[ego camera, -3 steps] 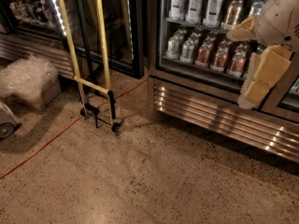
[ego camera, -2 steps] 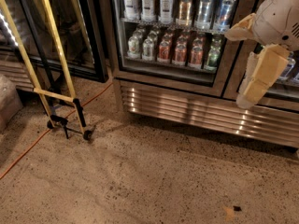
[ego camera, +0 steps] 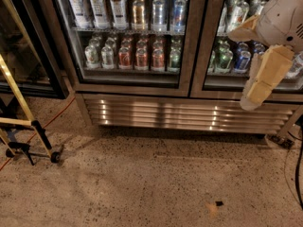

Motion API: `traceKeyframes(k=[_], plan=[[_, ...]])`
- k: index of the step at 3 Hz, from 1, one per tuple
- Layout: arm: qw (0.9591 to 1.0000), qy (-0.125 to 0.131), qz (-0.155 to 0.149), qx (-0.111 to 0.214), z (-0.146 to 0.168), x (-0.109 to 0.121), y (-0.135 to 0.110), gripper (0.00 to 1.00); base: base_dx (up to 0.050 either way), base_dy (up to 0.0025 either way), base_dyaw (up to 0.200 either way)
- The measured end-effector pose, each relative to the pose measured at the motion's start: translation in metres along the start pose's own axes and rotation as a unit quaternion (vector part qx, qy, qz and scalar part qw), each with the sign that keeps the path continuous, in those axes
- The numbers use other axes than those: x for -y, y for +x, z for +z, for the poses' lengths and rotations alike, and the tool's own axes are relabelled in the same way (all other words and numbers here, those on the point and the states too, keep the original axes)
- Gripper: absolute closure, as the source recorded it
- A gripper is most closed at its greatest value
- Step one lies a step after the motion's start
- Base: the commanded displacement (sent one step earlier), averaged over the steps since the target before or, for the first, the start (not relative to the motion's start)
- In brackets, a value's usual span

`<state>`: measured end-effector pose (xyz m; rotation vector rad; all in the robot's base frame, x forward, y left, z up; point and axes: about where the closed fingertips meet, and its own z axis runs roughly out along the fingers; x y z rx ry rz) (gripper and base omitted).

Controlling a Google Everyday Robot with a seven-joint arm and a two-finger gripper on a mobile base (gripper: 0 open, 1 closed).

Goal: Open left fridge door

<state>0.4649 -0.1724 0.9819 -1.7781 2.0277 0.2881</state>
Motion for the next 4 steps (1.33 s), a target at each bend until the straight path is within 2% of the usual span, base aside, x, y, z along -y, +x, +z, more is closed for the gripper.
traceKeyframes(k=[3, 4], plan=[[1.0000, 0.000, 0.000, 0.000, 0.0000, 0.0000, 0.0000, 0.00, 0.048, 0.00000, 0.000], [1.0000, 0.000, 0.000, 0.000, 0.0000, 0.0000, 0.0000, 0.00, 0.000, -0.00001, -0.192]])
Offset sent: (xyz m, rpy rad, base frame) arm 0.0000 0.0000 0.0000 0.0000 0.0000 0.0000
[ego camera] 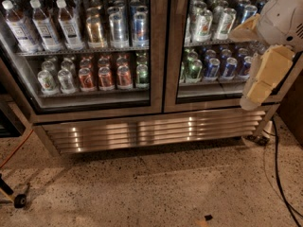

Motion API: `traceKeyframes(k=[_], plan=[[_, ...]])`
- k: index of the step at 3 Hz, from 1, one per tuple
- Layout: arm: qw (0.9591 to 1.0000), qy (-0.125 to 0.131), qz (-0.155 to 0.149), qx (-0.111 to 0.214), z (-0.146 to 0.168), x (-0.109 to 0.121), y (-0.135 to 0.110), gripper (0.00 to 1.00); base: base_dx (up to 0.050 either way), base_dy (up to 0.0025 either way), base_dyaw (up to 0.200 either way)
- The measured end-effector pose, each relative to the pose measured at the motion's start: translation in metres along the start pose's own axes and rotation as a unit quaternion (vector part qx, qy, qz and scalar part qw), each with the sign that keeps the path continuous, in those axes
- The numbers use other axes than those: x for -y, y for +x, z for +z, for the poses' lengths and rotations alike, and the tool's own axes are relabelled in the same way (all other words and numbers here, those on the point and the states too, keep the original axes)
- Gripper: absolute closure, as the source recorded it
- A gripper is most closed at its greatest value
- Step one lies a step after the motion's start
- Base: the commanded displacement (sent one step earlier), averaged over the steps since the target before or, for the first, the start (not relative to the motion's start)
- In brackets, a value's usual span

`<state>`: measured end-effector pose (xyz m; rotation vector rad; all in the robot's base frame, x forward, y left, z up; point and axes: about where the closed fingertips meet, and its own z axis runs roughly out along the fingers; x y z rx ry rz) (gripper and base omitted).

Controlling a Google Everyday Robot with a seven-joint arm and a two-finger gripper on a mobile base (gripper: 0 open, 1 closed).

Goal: Open left fridge door

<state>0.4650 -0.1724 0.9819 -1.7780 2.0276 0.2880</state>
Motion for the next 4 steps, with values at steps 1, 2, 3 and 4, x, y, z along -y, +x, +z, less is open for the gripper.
traceKeyframes(k=[1, 2, 3, 4], plan=[[1.0000, 0.000, 0.000, 0.000, 0.000, 0.000, 0.000, 0.00, 0.049, 0.00000, 0.000], [1.0000, 0.000, 0.000, 0.000, 0.000, 0.000, 0.000, 0.00, 0.049, -0.00005, 0.001], [1.0000, 0.000, 0.000, 0.000, 0.000, 0.000, 0.000, 0.00, 0.000, 0.00000, 0.000], [0.9994, 0.025, 0.001, 0.026, -0.002, 0.010, -0.007, 0.00, 0.000, 0.00000, 0.000]])
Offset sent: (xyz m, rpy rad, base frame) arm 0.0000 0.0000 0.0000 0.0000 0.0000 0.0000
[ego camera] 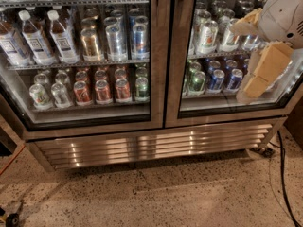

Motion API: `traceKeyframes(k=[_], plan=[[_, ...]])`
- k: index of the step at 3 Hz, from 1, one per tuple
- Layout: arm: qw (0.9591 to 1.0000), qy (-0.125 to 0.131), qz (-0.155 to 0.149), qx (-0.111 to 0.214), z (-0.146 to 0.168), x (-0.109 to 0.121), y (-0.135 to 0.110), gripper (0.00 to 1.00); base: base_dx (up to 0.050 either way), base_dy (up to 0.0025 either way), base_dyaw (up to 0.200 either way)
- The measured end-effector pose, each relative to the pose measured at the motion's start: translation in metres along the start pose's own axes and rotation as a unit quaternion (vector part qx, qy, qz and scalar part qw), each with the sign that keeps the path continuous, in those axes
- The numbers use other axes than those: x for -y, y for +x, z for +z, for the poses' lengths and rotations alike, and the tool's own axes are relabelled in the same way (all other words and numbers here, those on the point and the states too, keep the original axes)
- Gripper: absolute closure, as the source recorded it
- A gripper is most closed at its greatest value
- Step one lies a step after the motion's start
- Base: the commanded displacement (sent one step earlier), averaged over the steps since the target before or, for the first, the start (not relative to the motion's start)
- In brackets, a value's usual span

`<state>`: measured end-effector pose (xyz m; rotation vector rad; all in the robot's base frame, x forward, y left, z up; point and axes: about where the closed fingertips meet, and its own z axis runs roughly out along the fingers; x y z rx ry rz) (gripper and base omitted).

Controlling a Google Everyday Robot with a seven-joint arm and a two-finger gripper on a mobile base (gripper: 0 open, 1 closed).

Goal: Open left fridge door

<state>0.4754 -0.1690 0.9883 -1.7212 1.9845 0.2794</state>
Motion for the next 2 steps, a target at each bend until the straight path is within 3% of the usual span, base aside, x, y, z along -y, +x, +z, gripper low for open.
traceKeyframes(k=[1, 2], plan=[[0.9986, 0.041, 0.002, 0.034, -0.0043, 0.0198, -0.0109, 0.00, 0.000, 0.00000, 0.000], [0.9986, 0.042, 0.002, 0.034, -0.0043, 0.0198, -0.0110, 0.00, 0.000, 0.00000, 0.000]])
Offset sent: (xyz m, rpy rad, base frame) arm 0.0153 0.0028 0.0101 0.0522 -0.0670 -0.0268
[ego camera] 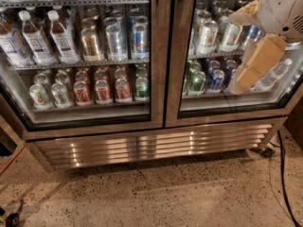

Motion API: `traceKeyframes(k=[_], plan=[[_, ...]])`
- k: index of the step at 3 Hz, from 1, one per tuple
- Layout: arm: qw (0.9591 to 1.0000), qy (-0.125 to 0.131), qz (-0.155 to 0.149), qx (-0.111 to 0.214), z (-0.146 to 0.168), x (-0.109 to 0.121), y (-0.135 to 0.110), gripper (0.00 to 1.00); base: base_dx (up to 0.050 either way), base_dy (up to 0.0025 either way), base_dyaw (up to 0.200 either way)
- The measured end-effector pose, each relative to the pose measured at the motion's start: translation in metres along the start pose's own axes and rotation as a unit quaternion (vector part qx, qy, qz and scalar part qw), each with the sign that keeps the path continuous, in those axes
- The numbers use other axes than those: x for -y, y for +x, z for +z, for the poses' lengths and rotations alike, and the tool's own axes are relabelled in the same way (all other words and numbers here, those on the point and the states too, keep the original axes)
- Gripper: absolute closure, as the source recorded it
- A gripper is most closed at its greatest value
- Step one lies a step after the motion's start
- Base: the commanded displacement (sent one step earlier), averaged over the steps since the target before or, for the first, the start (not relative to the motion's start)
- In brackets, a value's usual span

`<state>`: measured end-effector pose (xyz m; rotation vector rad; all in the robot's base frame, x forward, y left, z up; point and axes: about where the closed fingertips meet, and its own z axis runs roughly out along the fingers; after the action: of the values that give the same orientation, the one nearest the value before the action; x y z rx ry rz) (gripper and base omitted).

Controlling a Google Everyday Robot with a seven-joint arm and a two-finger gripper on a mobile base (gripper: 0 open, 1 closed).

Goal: Open left fridge door

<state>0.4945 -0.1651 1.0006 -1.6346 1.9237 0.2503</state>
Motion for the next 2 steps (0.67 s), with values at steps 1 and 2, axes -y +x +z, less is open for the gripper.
traceKeyframes(k=[1, 2], plan=[[0.9999, 0.011, 0.001, 0.004, -0.002, 0.002, -0.002, 0.00, 0.000, 0.00000, 0.000], [0.9989, 0.032, -0.022, 0.027, 0.007, 0.023, -0.020, 0.00, 0.000, 0.00000, 0.000]])
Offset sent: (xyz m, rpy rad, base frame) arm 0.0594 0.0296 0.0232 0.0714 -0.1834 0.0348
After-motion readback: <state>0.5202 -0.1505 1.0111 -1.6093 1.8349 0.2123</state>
